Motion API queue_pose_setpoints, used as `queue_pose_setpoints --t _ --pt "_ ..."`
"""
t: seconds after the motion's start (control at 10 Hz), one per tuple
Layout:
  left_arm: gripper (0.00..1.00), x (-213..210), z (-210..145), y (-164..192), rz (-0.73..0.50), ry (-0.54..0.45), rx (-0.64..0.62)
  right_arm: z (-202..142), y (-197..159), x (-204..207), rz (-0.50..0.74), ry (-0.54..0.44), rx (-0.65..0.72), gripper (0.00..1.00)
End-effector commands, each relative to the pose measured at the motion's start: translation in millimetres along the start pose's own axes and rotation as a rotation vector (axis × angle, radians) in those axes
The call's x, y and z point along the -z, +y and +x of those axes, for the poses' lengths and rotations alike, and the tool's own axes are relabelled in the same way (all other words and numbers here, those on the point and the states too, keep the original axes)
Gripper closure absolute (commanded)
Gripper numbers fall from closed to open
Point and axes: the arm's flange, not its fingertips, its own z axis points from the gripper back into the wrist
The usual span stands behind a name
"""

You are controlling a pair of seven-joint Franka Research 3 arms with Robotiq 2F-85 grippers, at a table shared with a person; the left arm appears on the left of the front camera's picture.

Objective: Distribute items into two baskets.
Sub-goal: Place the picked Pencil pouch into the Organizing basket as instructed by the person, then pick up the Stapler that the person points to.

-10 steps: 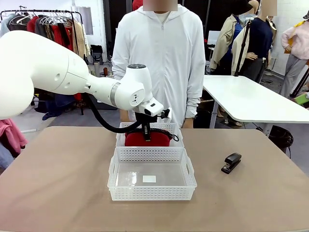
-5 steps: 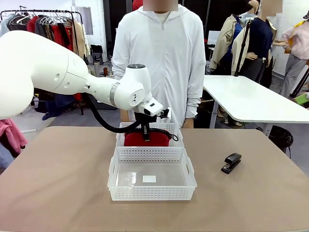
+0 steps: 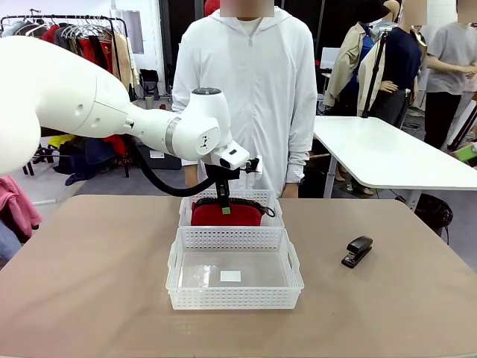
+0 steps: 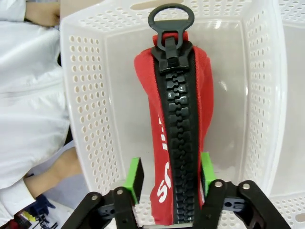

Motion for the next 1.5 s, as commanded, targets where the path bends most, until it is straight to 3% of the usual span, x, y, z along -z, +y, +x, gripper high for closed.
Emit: queue_pose_setpoints --t 0.0,0.5,0.6,1.4 --pt "0.00 -19.9 -8.8 -20.2 0.008 -0.010 -0.004 0.9 1.7 -0.3 0.004 -0.004 -0.005 0.00" --pt "0.00 -45.3 -14.1 -40.2 -0.022 -0.046 0.032 0.9 1.7 -0.3 0.004 -0.004 -0.005 0.00" --pt "0.00 -39.2 0.8 -25.2 0.003 -0.014 0.000 0.9 1.7 -0.3 0.004 -0.004 -0.005 0.00" --pt "0.00 -39.2 0.8 -25.2 0.003 -0.014 0.000 0.9 1.7 -0.3 0.004 -0.004 -0.005 0.00"
